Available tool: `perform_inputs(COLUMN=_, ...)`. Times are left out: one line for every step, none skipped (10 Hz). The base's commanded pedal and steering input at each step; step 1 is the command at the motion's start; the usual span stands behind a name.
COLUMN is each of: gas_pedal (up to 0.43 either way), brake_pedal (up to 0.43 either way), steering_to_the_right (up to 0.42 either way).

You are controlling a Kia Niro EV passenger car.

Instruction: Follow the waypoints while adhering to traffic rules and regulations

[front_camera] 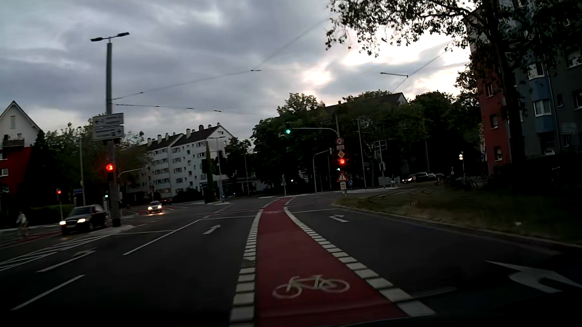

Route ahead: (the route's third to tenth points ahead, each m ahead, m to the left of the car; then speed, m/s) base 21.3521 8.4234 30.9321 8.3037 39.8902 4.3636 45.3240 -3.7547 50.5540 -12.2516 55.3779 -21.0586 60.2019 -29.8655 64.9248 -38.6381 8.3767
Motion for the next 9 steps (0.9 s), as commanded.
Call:
perform_inputs(gas_pedal=0.000, brake_pedal=0.165, steering_to_the_right=0.048)
perform_inputs(gas_pedal=0.000, brake_pedal=0.165, steering_to_the_right=0.044)
perform_inputs(gas_pedal=0.000, brake_pedal=0.171, steering_to_the_right=0.039)
perform_inputs(gas_pedal=0.000, brake_pedal=0.177, steering_to_the_right=0.035)
perform_inputs(gas_pedal=0.000, brake_pedal=0.183, steering_to_the_right=0.029)
perform_inputs(gas_pedal=0.000, brake_pedal=0.189, steering_to_the_right=0.023)
perform_inputs(gas_pedal=0.000, brake_pedal=0.195, steering_to_the_right=0.015)
perform_inputs(gas_pedal=0.000, brake_pedal=0.207, steering_to_the_right=0.009)
perform_inputs(gas_pedal=0.000, brake_pedal=0.213, steering_to_the_right=0.005)
